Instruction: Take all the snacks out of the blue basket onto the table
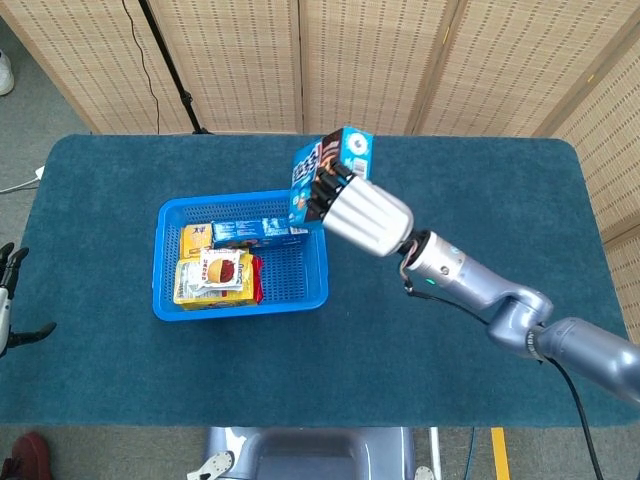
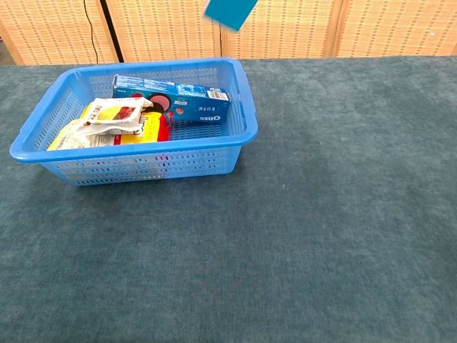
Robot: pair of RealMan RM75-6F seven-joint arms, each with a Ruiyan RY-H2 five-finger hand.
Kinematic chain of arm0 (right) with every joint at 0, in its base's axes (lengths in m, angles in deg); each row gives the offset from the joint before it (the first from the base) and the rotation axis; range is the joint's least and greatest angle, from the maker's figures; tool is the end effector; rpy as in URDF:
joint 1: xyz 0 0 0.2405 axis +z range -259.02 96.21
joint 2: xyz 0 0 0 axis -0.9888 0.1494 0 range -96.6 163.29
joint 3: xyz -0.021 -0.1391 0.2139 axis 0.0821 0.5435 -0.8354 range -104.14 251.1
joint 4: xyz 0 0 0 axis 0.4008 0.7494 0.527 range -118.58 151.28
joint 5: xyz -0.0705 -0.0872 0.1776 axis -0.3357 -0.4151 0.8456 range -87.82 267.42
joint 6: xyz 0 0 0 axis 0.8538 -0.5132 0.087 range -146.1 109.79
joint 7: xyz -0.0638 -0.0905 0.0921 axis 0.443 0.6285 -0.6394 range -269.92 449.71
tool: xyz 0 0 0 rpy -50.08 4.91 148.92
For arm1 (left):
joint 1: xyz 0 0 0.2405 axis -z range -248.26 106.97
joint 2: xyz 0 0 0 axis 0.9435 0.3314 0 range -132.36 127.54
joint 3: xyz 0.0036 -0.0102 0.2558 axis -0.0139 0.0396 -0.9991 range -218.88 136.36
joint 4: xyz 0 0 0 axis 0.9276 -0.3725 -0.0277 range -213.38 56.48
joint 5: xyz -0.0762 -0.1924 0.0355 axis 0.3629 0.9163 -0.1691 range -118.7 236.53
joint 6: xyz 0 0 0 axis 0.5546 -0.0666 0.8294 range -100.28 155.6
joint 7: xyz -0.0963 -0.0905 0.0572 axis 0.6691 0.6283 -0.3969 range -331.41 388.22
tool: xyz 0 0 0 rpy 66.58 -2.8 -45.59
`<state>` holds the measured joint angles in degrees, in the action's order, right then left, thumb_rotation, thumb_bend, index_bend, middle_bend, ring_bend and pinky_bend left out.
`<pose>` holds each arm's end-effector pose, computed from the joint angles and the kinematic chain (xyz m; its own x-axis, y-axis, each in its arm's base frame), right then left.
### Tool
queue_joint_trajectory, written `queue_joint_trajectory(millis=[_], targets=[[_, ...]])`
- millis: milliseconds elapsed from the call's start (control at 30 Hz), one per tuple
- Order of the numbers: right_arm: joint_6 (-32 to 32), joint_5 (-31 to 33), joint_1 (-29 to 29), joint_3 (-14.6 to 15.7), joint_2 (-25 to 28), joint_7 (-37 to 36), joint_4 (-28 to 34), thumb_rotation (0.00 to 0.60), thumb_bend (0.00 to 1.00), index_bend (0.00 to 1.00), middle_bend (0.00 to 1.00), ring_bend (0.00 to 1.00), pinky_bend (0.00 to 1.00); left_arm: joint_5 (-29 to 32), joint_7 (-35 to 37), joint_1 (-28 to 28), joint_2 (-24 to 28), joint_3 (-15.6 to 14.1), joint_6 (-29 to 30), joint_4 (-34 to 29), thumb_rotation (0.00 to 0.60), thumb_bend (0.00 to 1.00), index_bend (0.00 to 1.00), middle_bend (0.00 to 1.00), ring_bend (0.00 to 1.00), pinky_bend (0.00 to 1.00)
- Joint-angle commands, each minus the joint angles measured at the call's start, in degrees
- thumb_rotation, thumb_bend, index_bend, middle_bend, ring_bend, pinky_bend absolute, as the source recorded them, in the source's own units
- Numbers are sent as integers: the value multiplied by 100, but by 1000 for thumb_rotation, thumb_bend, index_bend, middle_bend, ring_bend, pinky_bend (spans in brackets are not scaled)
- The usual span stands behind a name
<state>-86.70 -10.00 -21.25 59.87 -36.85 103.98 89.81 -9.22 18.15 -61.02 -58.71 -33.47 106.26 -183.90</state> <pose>-0.0176 -0.4109 0.1383 0.4957 0.6310 0.5968 -0.1884 -0.5927 0.7831 -0.2946 0.2152 0.1893 0.4174 0.0461 0.9076 0.8914 0.1734 -0.4188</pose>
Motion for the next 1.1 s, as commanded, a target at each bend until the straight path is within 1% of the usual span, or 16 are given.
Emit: queue_joint_trajectory(millis=[33, 67, 100, 133, 300, 400, 567, 700, 800, 833, 867, 900, 933, 967, 1033, 1100], targets=[[-82, 375, -321, -93, 295, -103, 33, 600, 104, 675, 515, 349, 450, -25, 11, -11, 4, -13, 17, -8, 600, 0, 0, 0, 0, 0], [-103, 497, -447, -64, 338, -243, -24, 600, 104, 675, 515, 349, 451, -44, 29, -20, 9, -18, 32, -15, 600, 0, 0, 0, 0, 0], [-143, 812, -736, -2, 302, -462, -252, 600, 104, 675, 515, 349, 452, -75, 56, -34, 19, -34, 42, -29, 600, 0, 0, 0, 0, 0], [-231, 897, -896, 68, 208, -650, -472, 600, 104, 675, 515, 349, 452, -107, 84, -44, 35, -47, 45, -31, 600, 0, 0, 0, 0, 0], [-257, 1060, -1265, 358, -302, -1320, -1341, 600, 105, 676, 516, 348, 452, -176, 192, -58, 75, -69, 35, -23, 600, 0, 0, 0, 0, 0], [-290, 1086, -1389, 462, -611, -1539, -1675, 600, 105, 678, 517, 349, 453, -207, 211, -61, 82, -81, 36, -15, 600, 0, 0, 0, 0, 0], [-299, 1307, -1523, 433, -1186, -1829, -2053, 600, 111, 681, 522, 349, 455, -252, 235, -66, 87, -99, 38, -25, 600, 0, 0, 0, 0, 0], [-367, 1477, -1575, 334, -1671, -2008, -2236, 600, 123, 682, 525, 351, 456, -271, 238, -74, 84, -115, 45, -25, 600, 0, 0, 0, 0, 0], [-372, 1466, -1563, 355, -1940, -2040, -2273, 600, 125, 675, 522, 351, 452, -256, 268, -82, 87, -115, 42, -14, 600, 0, 0, 0, 0, 0], [-376, 1445, -1558, 370, -2021, -2065, -2263, 600, 119, 611, 483, 322, 415, -248, 284, -86, 92, -111, 44, -6, 600, 0, 0, 0, 0, 0], [-355, 1386, -1549, 419, -2041, -2167, -2216, 600, 81, 450, 363, 229, 313, -242, 296, -88, 95, -109, 46, 0, 600, 0, 0, 0, 0, 0], [-258, 1293, -1532, 525, -2008, -2320, -2145, 600, 56, 315, 258, 159, 223, -237, 307, -91, 97, -107, 46, 7, 600, 0, 0, 0, 0, 0], [84, 1201, -1498, 718, -1844, -2610, -1937, 600, 18, 128, 110, 58, 97, -230, 333, -94, 101, -106, 41, 18, 600, 0, 0, 0, 0, 0], [456, 1213, -1450, 824, -1617, -2849, -1554, 600, 0, 21, 14, 3, 17, -218, 355, -95, 109, -109, 20, 35, 600, 0, 0, 0, 0, 0], [525, 1269, -1461, 768, -1272, -2930, -772, 600, 0, 0, 0, 0, 0, -196, 400, -78, 120, -110, -42, 79, 600, 0, 0, 0, 0, 0], [436, 1282, -1514, 720, -1049, -2702, -285, 600, 0, 0, 0, 0, 0, -217, 431, -61, 114, -98, -53, 117, 600, 0, 0, 0, 0, 0]])
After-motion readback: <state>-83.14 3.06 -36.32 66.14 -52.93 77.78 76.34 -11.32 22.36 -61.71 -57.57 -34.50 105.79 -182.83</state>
